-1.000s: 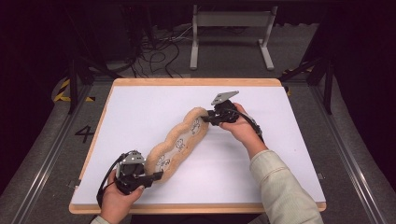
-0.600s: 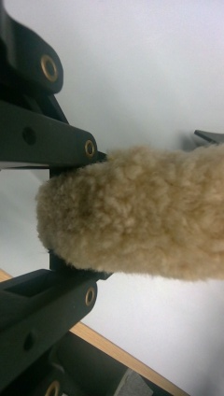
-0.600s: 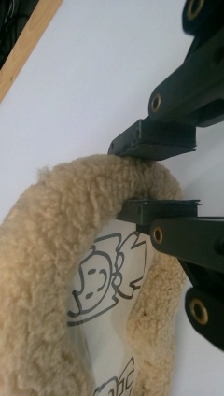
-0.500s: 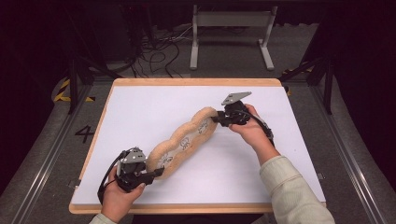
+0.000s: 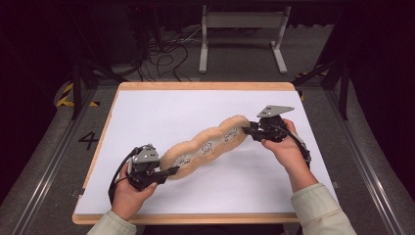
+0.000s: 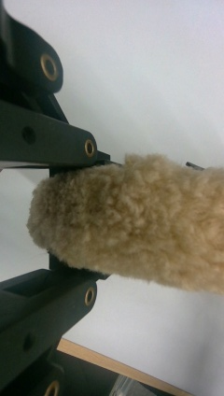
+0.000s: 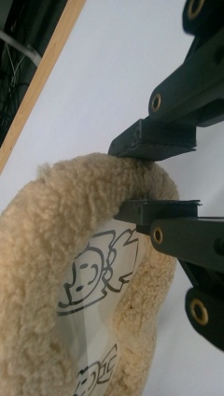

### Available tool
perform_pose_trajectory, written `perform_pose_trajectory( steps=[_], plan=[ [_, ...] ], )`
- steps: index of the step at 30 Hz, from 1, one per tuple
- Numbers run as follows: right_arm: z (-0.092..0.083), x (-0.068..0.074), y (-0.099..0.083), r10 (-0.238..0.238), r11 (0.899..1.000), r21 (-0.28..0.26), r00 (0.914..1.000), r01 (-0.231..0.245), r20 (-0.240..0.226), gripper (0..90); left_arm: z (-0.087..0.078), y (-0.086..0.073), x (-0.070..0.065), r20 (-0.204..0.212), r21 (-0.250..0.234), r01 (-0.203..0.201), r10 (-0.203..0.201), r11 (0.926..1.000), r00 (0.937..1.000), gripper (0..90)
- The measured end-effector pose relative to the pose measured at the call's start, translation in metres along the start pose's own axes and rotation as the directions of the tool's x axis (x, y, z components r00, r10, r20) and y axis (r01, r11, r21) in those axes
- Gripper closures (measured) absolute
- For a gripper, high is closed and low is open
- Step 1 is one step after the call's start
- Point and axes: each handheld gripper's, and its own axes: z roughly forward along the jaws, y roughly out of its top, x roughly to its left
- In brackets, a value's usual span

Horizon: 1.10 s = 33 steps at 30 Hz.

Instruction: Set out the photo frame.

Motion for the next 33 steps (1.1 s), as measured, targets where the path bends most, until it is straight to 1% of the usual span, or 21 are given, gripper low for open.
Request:
perform_pose_trajectory(
  steps=[2,4,7,12,15,16,19,22,25,28,29,31,32,33],
  plan=[
    [-0.008,0.000,-0.005,0.012,1.000,-0.004,0.9998,-0.012,0.015,70.8,0.003,0.004,0.002,0.020,-0.004,-0.018,0.018,0.9998,0.9996,67.5],
    [-0.016,0.001,-0.011,0.024,1.000,0.001,0.9991,-0.025,0.036,70.7,0.006,0.008,0.004,0.029,-0.010,-0.030,0.030,0.9995,0.9991,67.5],
    [-0.027,0.002,-0.018,0.059,0.998,-0.001,0.9966,-0.059,0.058,70.6,0.010,0.014,0.007,0.053,-0.016,-0.044,0.044,0.9989,0.9976,67.5],
    [-0.043,0.004,-0.031,0.102,0.995,-0.011,0.9916,-0.101,0.081,70.4,0.017,0.022,0.015,0.069,-0.025,-0.051,0.053,0.9984,0.9962,67.3],
    [-0.050,0.006,-0.037,0.118,0.993,-0.020,0.9890,-0.116,0.090,70.2,0.021,0.023,0.020,0.089,-0.020,-0.051,0.052,0.9985,0.9947,67.2],
    [-0.053,0.008,-0.040,0.122,0.992,-0.026,0.9883,-0.120,0.092,70.1,0.022,0.022,0.020,0.089,-0.017,-0.057,0.058,0.9983,0.9943,67.2],
    [-0.055,0.015,-0.048,0.135,0.990,-0.043,0.9850,-0.131,0.108,70.0,0.024,0.022,0.023,0.085,-0.012,-0.066,0.066,0.9978,0.9942,67.1],
    [-0.055,0.020,-0.055,0.160,0.986,-0.057,0.9805,-0.154,0.114,69.9,0.025,0.022,0.027,0.082,-0.011,-0.062,0.063,0.9980,0.9947,67.1],
    [-0.056,0.022,-0.058,0.164,0.985,-0.066,0.9798,-0.157,0.114,69.8,0.028,0.022,0.031,0.082,0.000,-0.053,0.053,0.9986,0.9953,67.0],
    [-0.056,0.027,-0.060,0.165,0.985,-0.068,0.9769,-0.157,0.136,69.8,0.032,0.021,0.035,0.093,0.004,-0.044,0.043,0.9990,0.9947,66.8],
    [-0.056,0.027,-0.060,0.165,0.985,-0.068,0.9769,-0.157,0.136,69.8,0.032,0.021,0.035,0.093,0.004,-0.044,0.043,0.9990,0.9947,66.7],
    [-0.059,0.030,-0.061,0.172,0.984,-0.074,0.9743,-0.162,0.146,69.8,0.035,0.022,0.038,0.109,0.000,-0.041,0.041,0.9991,0.9932,66.6],
    [-0.061,0.031,-0.063,0.175,0.984,-0.071,0.9729,-0.166,0.151,69.7,0.038,0.023,0.040,0.129,0.000,-0.035,0.035,0.9994,0.9910,66.2],
    [-0.062,0.032,-0.064,0.179,0.983,-0.069,0.9715,-0.170,0.155,69.7,0.040,0.024,0.041,0.136,0.002,-0.033,0.033,0.9994,0.9902,66.0]
  ],
)
